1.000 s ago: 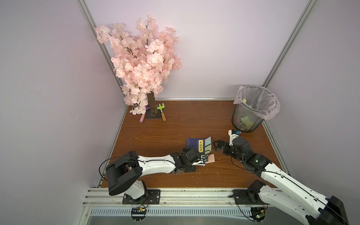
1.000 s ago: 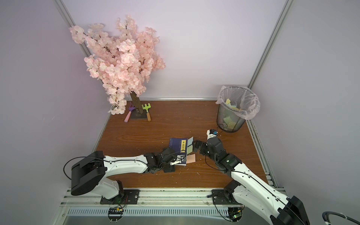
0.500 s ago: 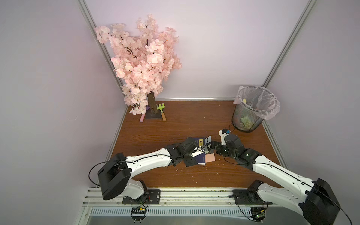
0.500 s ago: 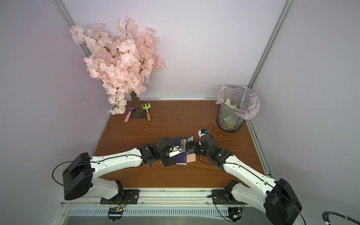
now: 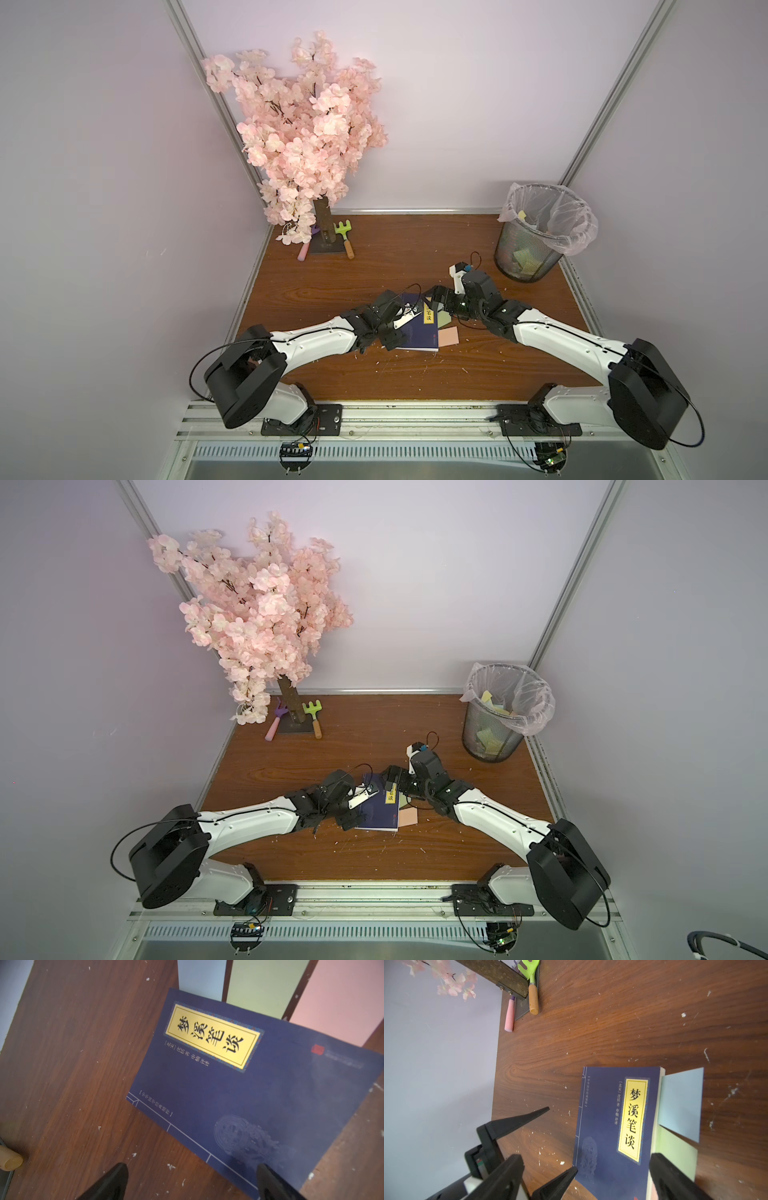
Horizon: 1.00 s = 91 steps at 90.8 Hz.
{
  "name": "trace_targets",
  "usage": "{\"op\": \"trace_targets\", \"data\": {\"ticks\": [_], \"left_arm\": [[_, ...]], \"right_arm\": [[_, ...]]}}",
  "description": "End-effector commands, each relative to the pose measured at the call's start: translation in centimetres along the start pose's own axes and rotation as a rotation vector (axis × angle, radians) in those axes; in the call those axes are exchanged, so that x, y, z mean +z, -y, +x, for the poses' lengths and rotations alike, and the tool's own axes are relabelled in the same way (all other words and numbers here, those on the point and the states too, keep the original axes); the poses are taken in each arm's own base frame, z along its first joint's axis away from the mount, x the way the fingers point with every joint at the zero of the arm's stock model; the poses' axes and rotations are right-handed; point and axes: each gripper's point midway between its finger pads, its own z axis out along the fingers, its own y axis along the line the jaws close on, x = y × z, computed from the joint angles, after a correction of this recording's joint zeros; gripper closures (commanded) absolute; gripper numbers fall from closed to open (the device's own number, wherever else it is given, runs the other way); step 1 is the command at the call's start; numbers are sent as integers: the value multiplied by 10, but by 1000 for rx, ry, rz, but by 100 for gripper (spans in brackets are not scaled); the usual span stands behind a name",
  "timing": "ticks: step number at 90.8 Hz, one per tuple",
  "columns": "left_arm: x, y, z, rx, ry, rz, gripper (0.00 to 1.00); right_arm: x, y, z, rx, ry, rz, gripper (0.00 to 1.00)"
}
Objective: Peel off the used sticky note
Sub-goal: Open the book at the center of the board.
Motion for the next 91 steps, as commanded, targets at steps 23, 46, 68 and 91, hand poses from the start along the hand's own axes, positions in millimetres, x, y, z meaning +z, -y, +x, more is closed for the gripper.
{"op": "trace_targets", "data": {"ticks": [23,46,68,91], "left_arm": [[-1,-10,3,-41,43,-75,3],[0,-10,9,-35,46,-89,1],[0,-9,9,-37,48,-88,1],[1,-9,9,-37,46,-85,1]], "right_arm": [[26,-4,-16,5,-28,-49,5],[45,8,-17,10,-55,-26,11],[54,22,-13,-12,-76,28,12],[65,26,-4,-23,-123,19,13]]}}
